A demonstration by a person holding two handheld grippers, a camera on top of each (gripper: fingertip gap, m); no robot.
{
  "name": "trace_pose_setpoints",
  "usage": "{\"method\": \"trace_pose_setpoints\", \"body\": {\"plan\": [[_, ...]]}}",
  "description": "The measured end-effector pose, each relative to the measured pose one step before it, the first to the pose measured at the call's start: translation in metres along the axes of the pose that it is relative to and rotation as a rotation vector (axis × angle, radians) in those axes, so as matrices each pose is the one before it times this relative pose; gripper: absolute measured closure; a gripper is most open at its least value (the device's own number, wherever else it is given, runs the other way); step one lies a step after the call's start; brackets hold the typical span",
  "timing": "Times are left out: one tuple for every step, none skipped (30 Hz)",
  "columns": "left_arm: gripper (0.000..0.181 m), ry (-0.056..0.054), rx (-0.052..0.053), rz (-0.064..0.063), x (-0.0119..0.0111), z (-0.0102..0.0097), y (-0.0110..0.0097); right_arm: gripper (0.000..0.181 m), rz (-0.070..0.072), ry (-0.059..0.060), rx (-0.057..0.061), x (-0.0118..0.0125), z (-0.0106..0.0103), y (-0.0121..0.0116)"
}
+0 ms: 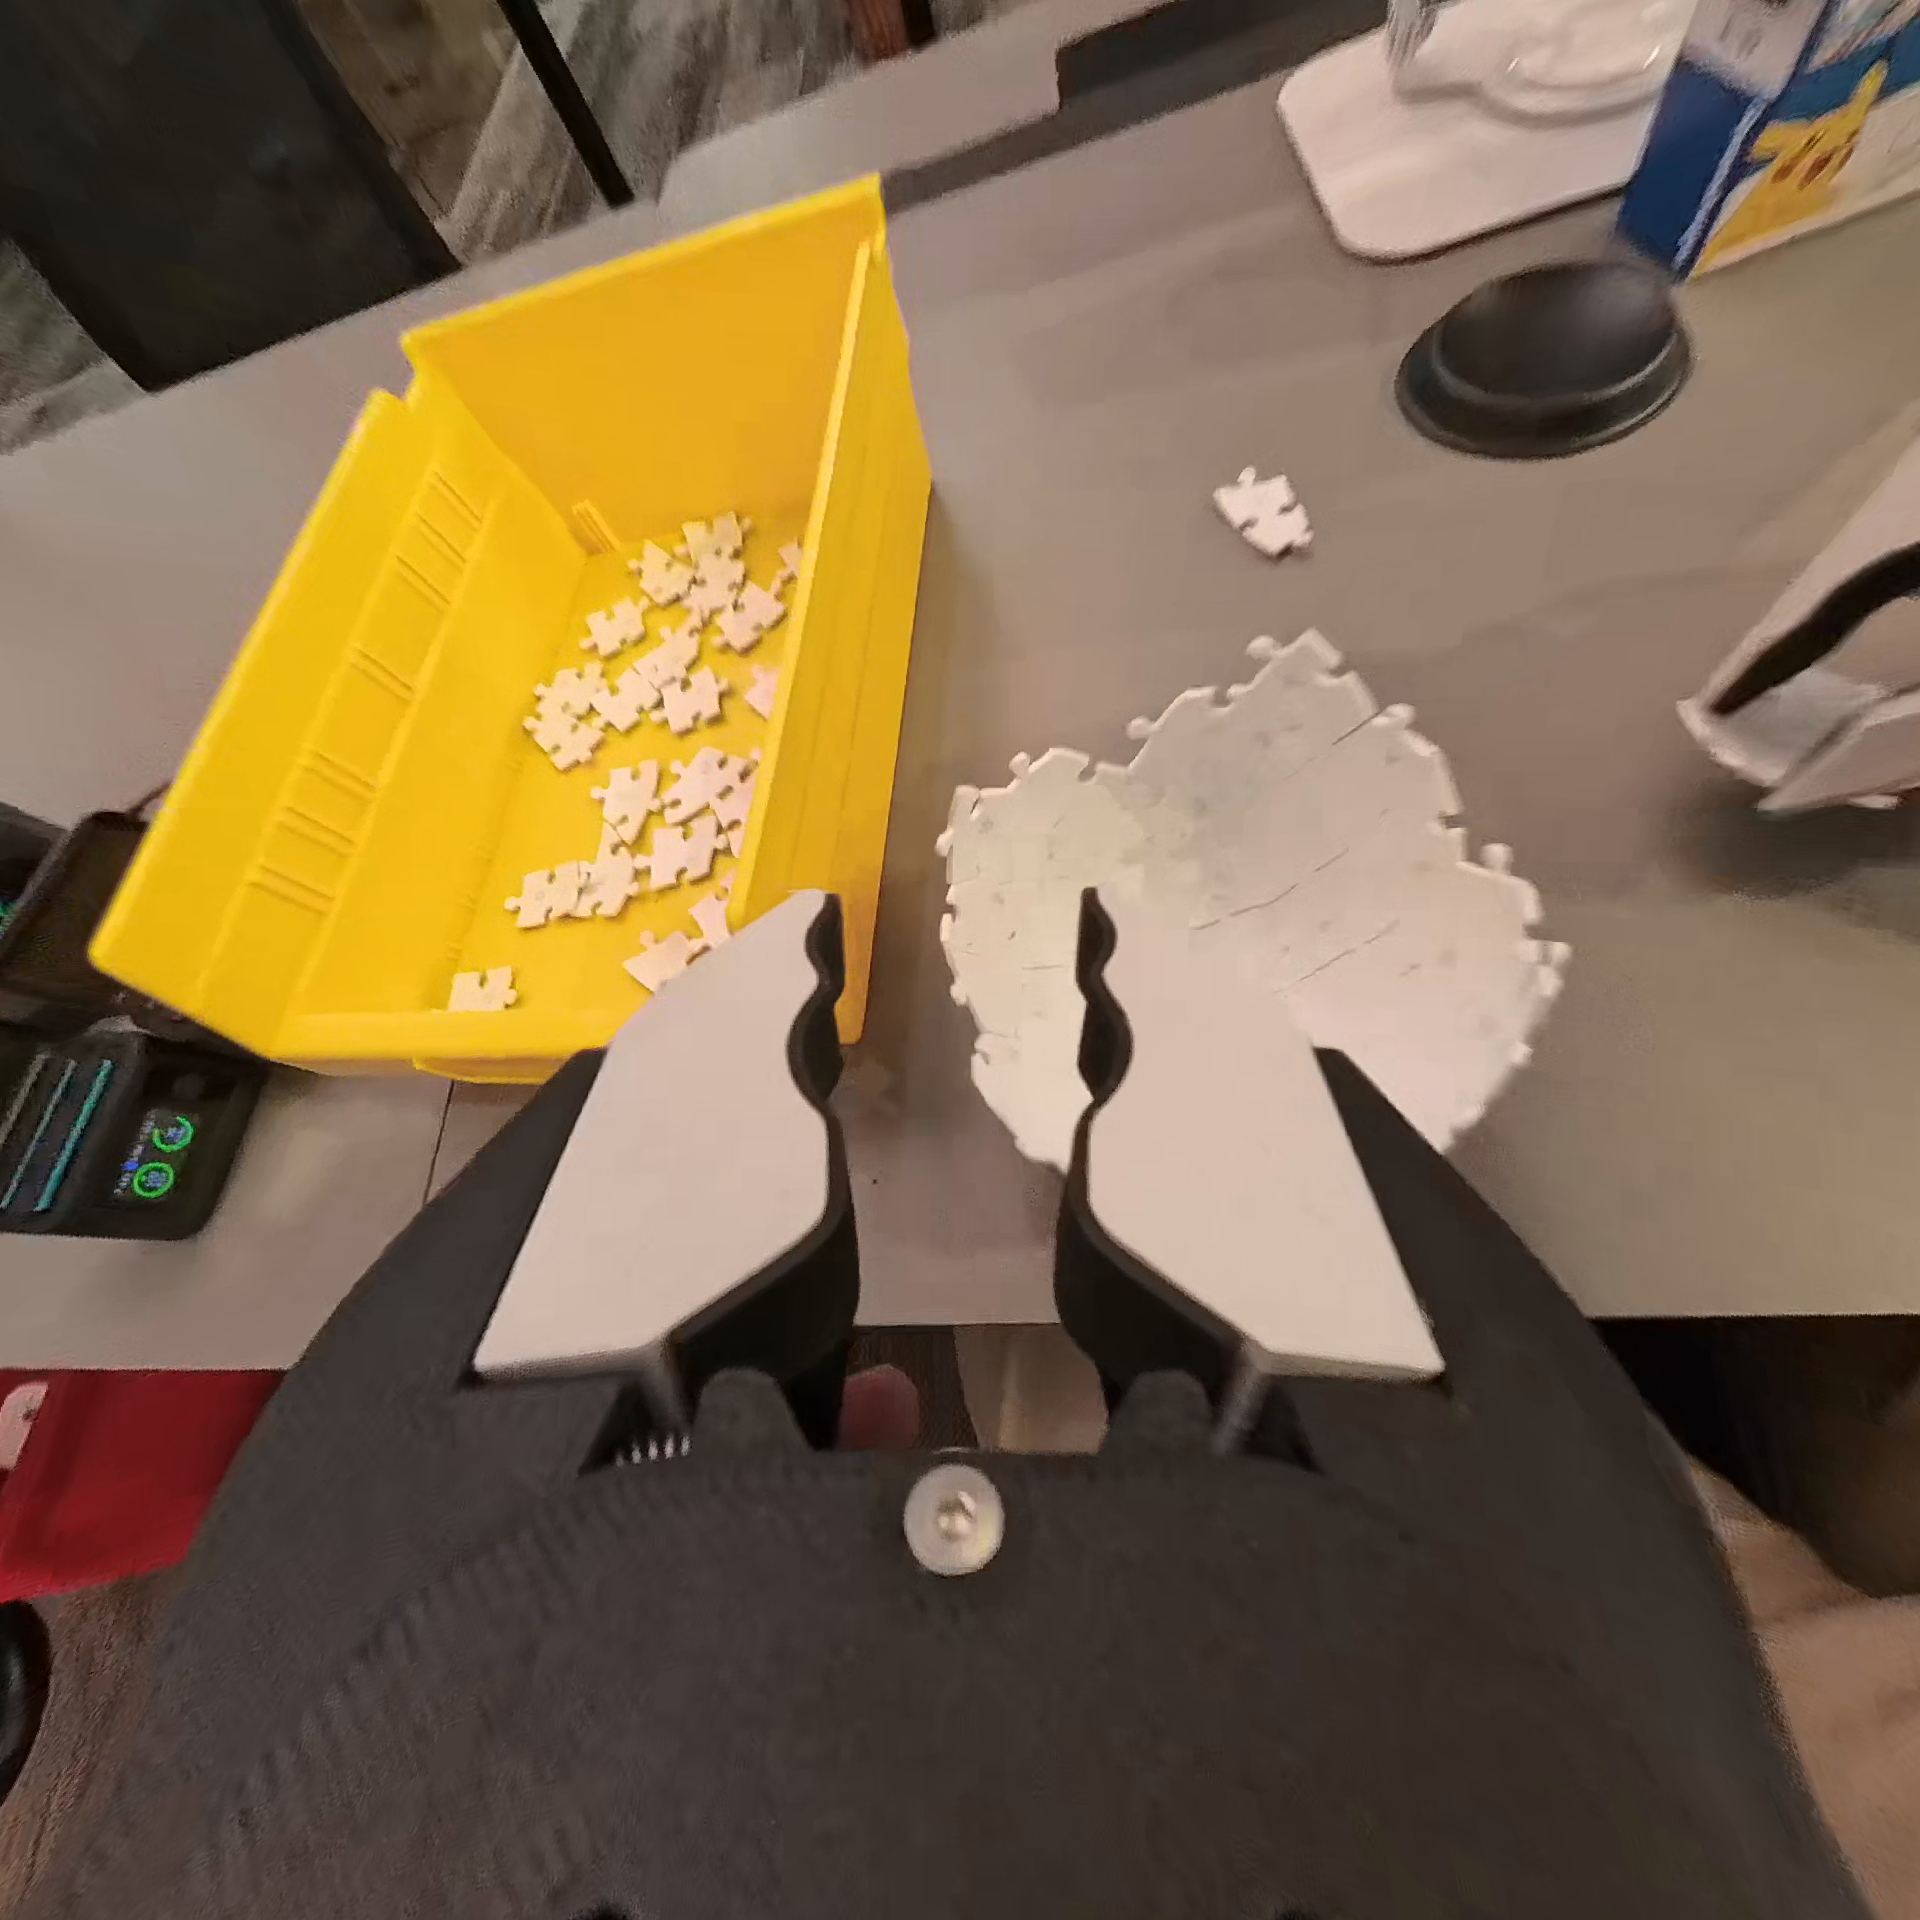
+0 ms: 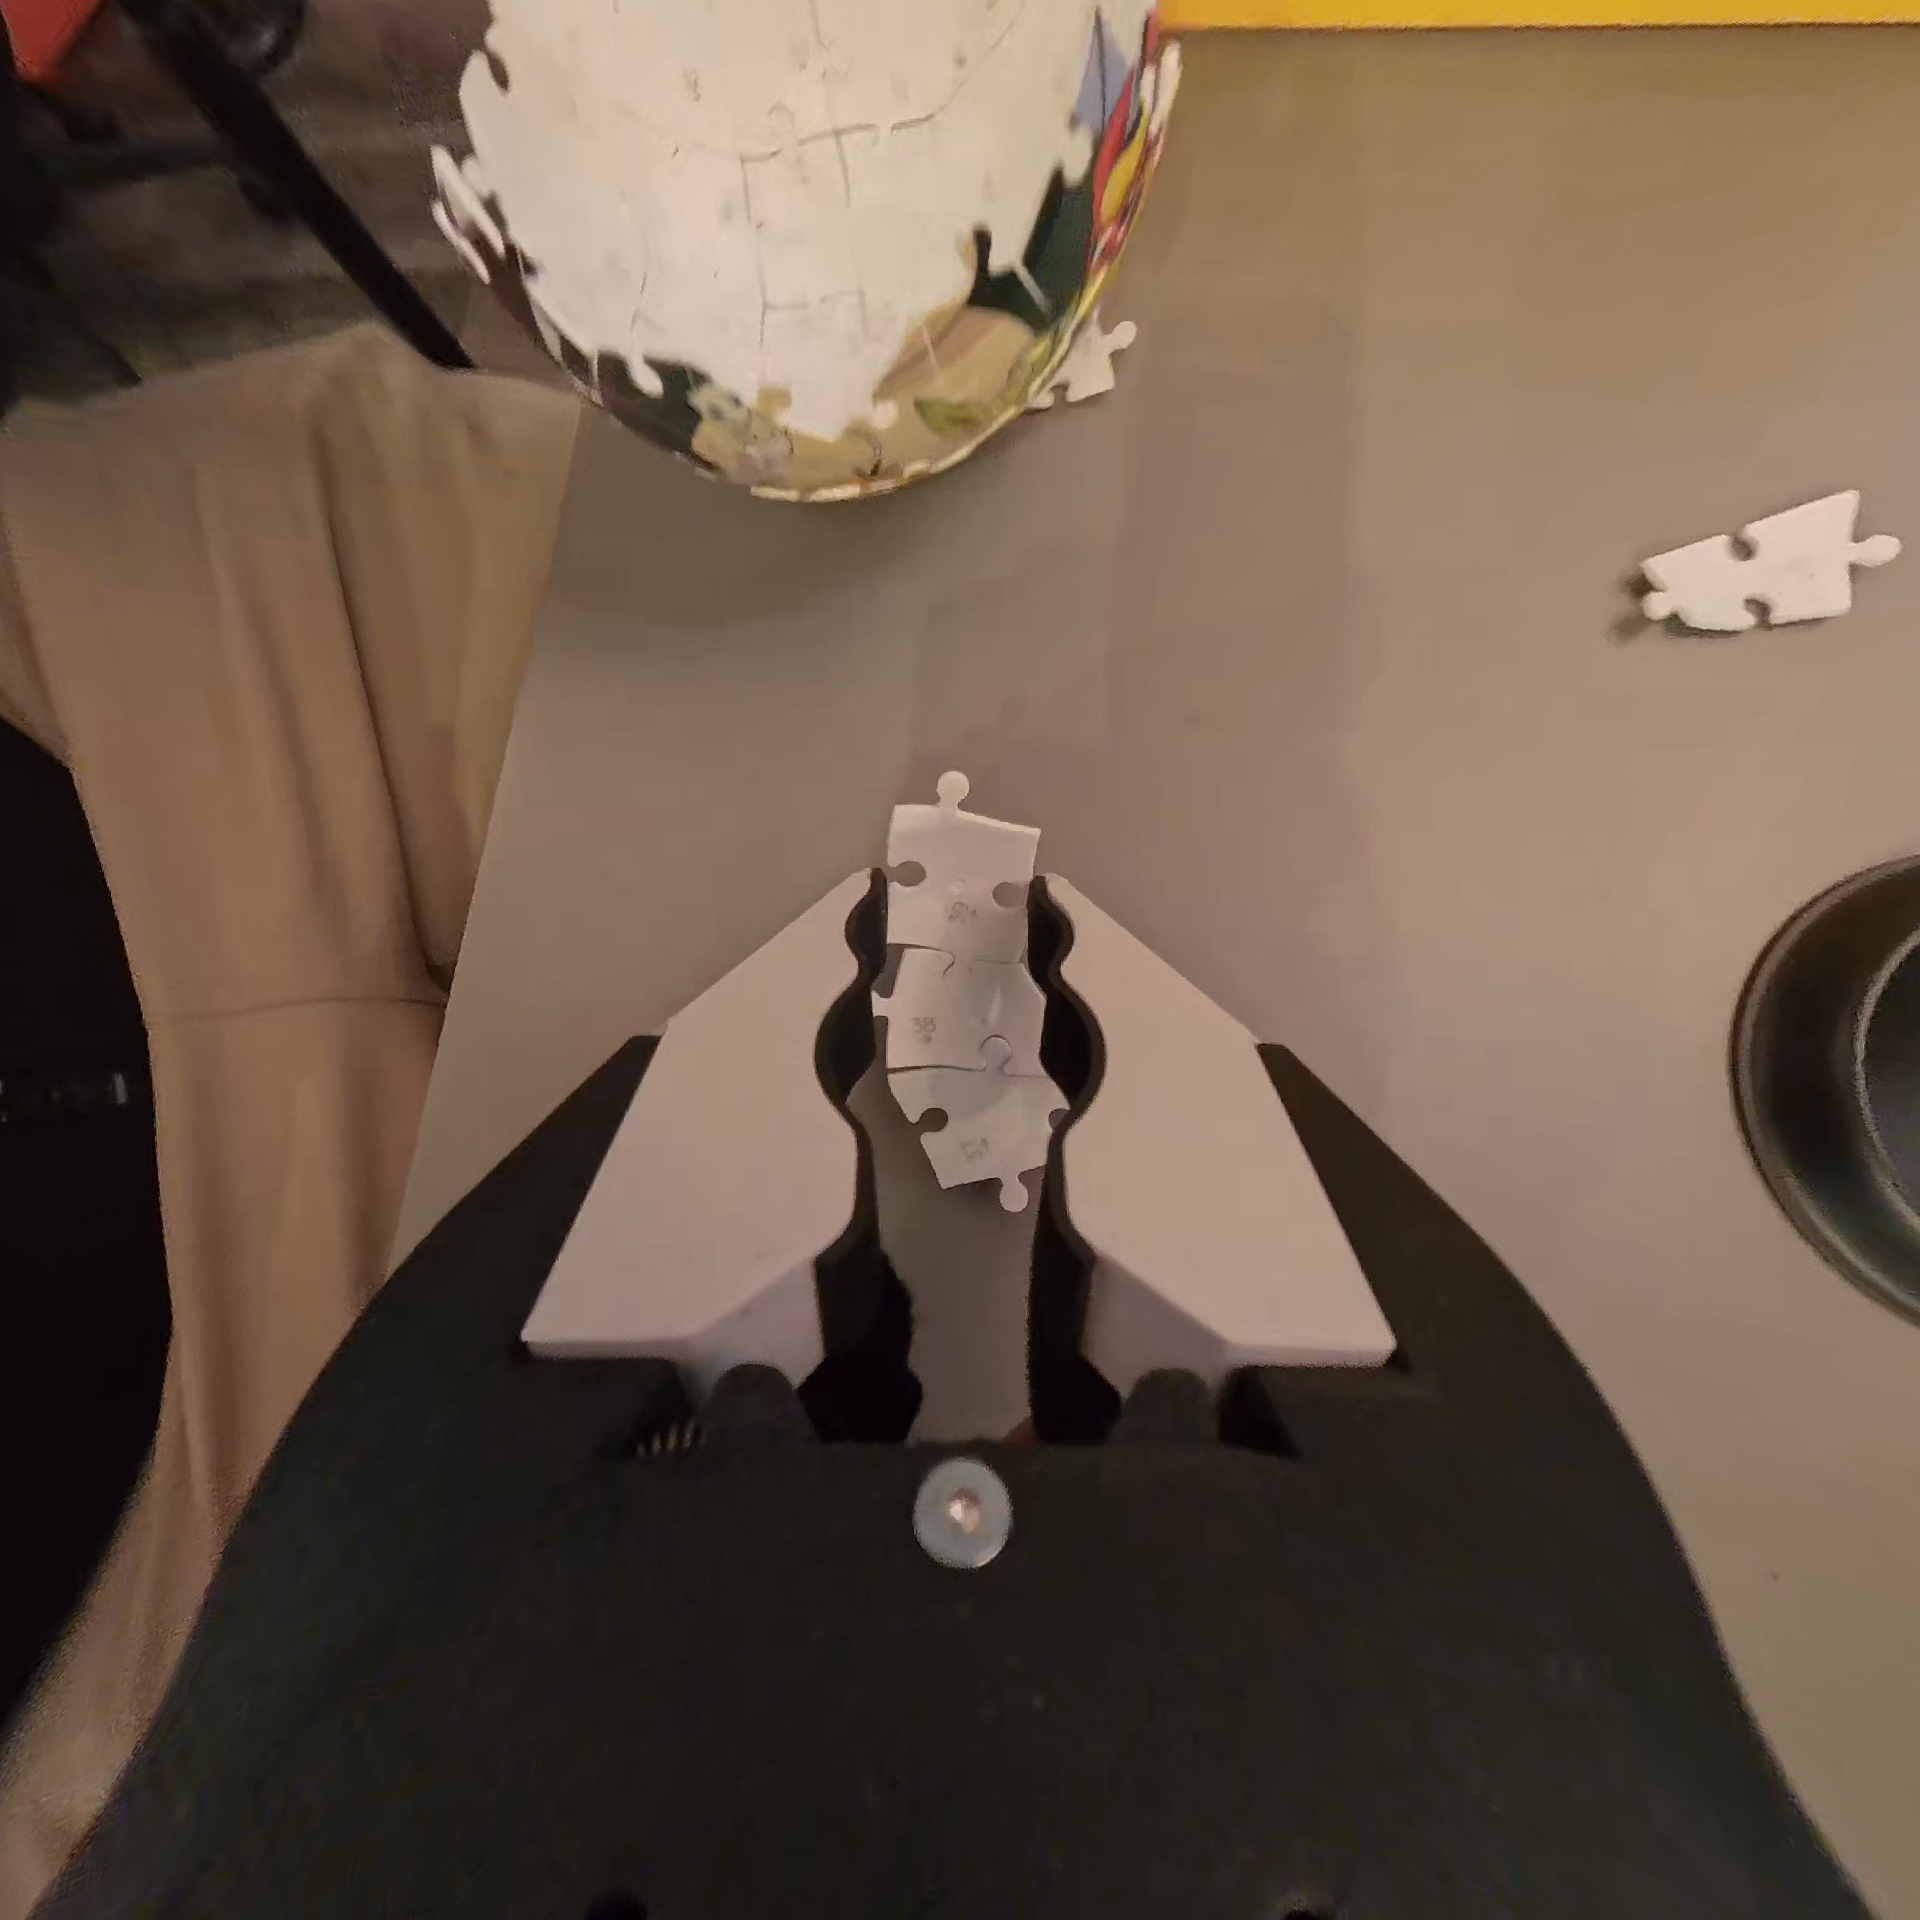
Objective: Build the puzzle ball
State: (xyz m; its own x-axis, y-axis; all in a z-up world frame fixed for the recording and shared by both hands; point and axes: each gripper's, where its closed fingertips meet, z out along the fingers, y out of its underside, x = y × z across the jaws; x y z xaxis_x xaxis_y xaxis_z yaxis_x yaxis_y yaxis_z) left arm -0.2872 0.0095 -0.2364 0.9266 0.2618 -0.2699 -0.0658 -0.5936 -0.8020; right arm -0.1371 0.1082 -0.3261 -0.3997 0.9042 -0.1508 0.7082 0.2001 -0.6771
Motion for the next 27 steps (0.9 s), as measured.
{"method": "trace_pose_setpoints", "body": {"plan": [[0.138,0.0039,0.0181,0.0092,0.00381,-0.00666,-0.0069,0.155,0.0274,0.0087,0.0181,0.0031,-0.00142,-0.00262],[0.137,-0.0018,0.0236,0.0201,0.00415,-0.00733,-0.0087,0.155,0.0327,0.0055,0.0208,0.00289,-0.00159,-0.00304],[0.138,0.0099,0.0387,0.0184,0.00726,-0.00816,-0.0122,0.155,0.0385,-0.0002,0.0291,0.00197,-0.00195,-0.00416],[0.139,0.0338,0.0379,0.0062,0.01216,-0.00751,-0.01309,0.155,0.0463,0.0016,0.0369,0.00228,-0.00258,-0.00507],[0.14,0.0542,0.0262,-0.0044,0.01704,-0.00495,-0.01169,0.155,0.0473,0.0009,0.0385,0.00218,-0.00311,-0.00531],[0.141,0.0629,0.0224,-0.0068,0.02087,-0.00206,-0.01001,0.155,0.0424,-0.0063,0.0424,0.00093,-0.00379,-0.00588],[0.141,0.0626,0.018,-0.003,0.023,0.0014,-0.00749,0.155,0.0419,-0.005,0.0465,0.00094,-0.00426,-0.00686],[0.14,0.0544,0.0078,0.006,0.02274,0.00495,-0.00388,0.155,0.041,0.0011,0.0466,0.00116,-0.00461,-0.00707],[0.14,0.0406,-0.0016,0.0054,0.01961,0.00831,-0.00016,0.155,0.0371,0.0031,0.0418,0.00081,-0.00437,-0.00617],[0.14,0.0333,-0.0015,-0.0091,0.01601,0.01057,0.00178,0.155,0.0369,-0.001,0.0452,-0.0004,-0.00421,-0.00615],[0.14,0.0323,0.0019,-0.0233,0.01291,0.01177,0.00291,0.155,0.0369,0.006,0.0495,0.00011,-0.00417,-0.00599],[0.14,0.0218,0.0039,-0.039,0.00864,0.01125,0.00304,0.155,0.0274,0.005,0.0414,-0.00066,-0.00379,-0.00458],[0.141,0.0097,0.0159,-0.0527,0.00445,0.0095,0.00096,0.155,0.0165,0.0,0.0307,-0.00208,-0.00373,-0.0032],[0.141,0.0152,0.0156,-0.0618,0.00319,0.00876,0.00105,0.155,0.0074,0.009,0.0342,-0.00151,-0.00426,-0.00421],[0.138,0.0219,-0.0051,-0.06,0.00289,0.00855,0.00317,0.156,-0.0024,0.0147,0.0272,-0.00103,-0.00437,-0.00371],[0.135,0.0068,0.001,-0.0556,-0.00052,0.00661,0.00083,0.156,-0.0105,0.0197,0.0233,-0.00098,-0.00423,-0.00325],[0.136,-0.0013,0.022,-0.0493,-0.00319,0.00466,-0.00261,0.155,-0.0103,0.021,0.0309,-0.00101,-0.00449,-0.00407],[0.138,-0.0083,0.0154,-0.0367,-0.00461,0.0047,-0.00141,0.155,-0.0062,0.0147,0.0281,-0.00162,-0.00411,-0.00331],[0.139,-0.0031,0.0069,-0.0315,-0.00333,0.0042,-0.00058,0.156,-0.0094,0.0188,0.0187,-0.00071,-0.00341,-0.00171],[0.142,0.0084,0.0113,-0.0332,-0.00091,0.00374,-0.00176,0.156,-0.0146,0.0172,0.0168,-0.00103,-0.00291,-0.0013],[0.144,0.0006,0.0041,-0.0215,-0.0014,0.00389,-0.00072,0.155,-0.0151,0.0154,0.017,-0.00135,-0.00223,-0.00104],[0.145,-0.0106,-0.0027,-0.004,-0.00221,0.00438,0.00084,0.155,-0.0106,0.0116,0.01,-0.00148,-0.00143,-0.0002],[0.148,0.0027,-0.0025,-0.0046,-0.00001,0.00374,0.00077,0.155,-0.0102,0.0094,0.0096,-0.00164,-0.00094,-0.00043],[0.15,0.0171,0.0021,-0.0093,0.00243,0.00296,-0.00032,0.155,-0.0094,0.0098,0.0082,-0.00118,-0.00073,-0.00058],[0.149,0.0198,0.0042,-0.0056,0.00344,0.00304,-0.00089,0.156,-0.0102,0.0094,0.0057,-0.00108,-0.00038,-0.00012],[0.149,0.0148,0.0095,-0.0021,0.00293,0.00234,-0.00185,0.155,-0.0119,0.0059,0.0014,-0.00132,0.0002,0.00038],[0.152,-0.0044,0.0125,0.0013,-0.00036,0.00145,-0.00209,0.155,-0.0105,0.0057,0.0021,-0.00079,0.00011,0.00003]]}}
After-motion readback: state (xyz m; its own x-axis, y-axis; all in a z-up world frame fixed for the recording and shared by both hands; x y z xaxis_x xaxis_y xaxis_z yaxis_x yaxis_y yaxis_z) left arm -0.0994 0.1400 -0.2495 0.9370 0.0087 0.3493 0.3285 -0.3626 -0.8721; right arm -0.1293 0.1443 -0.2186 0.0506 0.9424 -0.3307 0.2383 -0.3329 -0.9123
